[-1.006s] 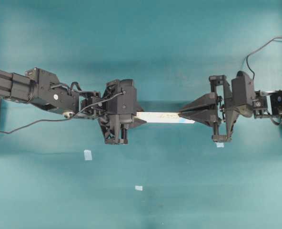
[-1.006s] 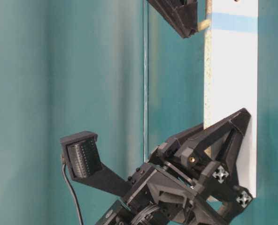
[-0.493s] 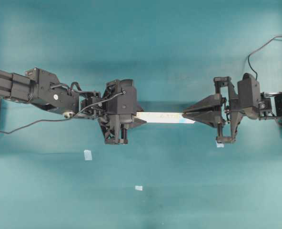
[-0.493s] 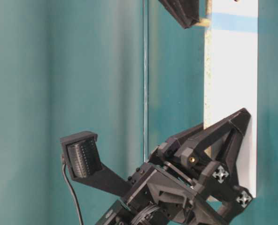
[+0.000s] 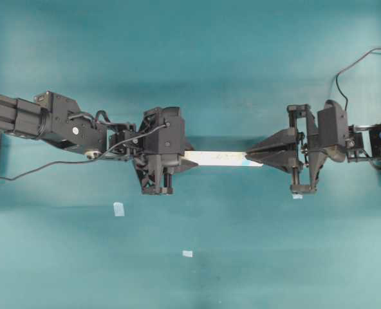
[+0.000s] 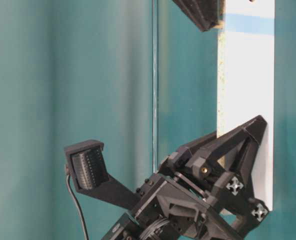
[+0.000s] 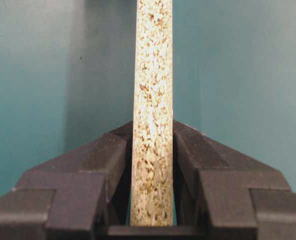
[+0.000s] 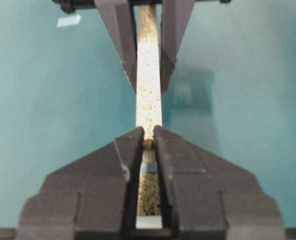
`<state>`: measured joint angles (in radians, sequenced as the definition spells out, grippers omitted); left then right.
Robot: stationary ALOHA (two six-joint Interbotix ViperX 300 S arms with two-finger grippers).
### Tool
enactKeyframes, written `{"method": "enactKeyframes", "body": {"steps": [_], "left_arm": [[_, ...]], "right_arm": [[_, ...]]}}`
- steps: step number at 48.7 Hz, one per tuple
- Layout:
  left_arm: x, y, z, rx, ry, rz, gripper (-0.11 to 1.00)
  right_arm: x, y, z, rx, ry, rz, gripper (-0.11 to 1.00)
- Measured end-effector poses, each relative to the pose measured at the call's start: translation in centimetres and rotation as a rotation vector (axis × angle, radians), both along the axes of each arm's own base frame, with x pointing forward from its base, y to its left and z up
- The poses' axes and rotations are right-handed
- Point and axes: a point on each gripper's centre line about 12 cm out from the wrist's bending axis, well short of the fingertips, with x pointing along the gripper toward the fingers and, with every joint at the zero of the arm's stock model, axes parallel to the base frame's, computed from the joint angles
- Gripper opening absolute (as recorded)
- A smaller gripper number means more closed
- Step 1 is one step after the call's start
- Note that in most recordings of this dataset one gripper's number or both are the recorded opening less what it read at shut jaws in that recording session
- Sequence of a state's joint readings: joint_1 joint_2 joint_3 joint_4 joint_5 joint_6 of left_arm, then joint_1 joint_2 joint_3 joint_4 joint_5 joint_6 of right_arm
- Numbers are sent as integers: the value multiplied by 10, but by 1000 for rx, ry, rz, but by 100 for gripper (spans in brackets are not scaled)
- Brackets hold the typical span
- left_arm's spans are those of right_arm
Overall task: Insert the rod into the hole on the wooden board.
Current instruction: 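Push the peg into the hole with the right gripper, then open both grippers, releasing the peg and the board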
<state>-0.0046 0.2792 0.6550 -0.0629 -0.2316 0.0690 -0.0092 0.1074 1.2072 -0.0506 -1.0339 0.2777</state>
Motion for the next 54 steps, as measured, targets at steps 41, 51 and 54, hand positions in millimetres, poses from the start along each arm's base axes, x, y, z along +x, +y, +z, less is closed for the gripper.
{"method": "enactKeyframes", "body": {"steps": [41, 51, 54], "left_arm": [[0, 1, 0, 1, 2, 0, 31], [0, 1, 0, 0, 0, 2, 31], [0, 1, -1, 0, 3, 1, 31]], "right_arm": [[0, -1, -2, 0, 100, -5, 10], [-2, 0, -1, -4, 133, -4, 10], [-1, 0, 0, -3, 135, -5, 11]]}}
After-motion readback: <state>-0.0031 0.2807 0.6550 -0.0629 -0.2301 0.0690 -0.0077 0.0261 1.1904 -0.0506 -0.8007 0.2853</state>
